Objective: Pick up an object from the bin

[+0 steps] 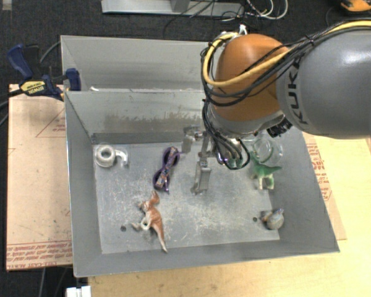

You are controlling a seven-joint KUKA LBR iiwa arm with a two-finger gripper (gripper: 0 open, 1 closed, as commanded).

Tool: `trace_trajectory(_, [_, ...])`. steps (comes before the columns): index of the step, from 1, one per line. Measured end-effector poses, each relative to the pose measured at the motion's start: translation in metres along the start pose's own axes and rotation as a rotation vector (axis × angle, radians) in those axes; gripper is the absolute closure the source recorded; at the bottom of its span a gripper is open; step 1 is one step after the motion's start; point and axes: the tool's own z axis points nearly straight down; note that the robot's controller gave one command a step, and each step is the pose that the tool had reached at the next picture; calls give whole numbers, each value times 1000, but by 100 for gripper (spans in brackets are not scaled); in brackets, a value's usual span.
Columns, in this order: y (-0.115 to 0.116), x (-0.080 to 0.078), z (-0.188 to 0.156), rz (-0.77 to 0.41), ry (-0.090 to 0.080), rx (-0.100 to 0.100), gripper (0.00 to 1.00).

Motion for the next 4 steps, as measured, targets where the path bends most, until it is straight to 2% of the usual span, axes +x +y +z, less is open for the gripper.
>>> trace_trajectory(1, [-1, -1, -5, 3, -8, -1, 0])
trace_trajectory(2, [36, -3, 92, -58, 6, -1, 0])
trace_trajectory(3, [52, 17, 85, -129, -8, -1, 100])
trace_trajectory(4, [52, 17, 85, -128, -8, -1, 100])
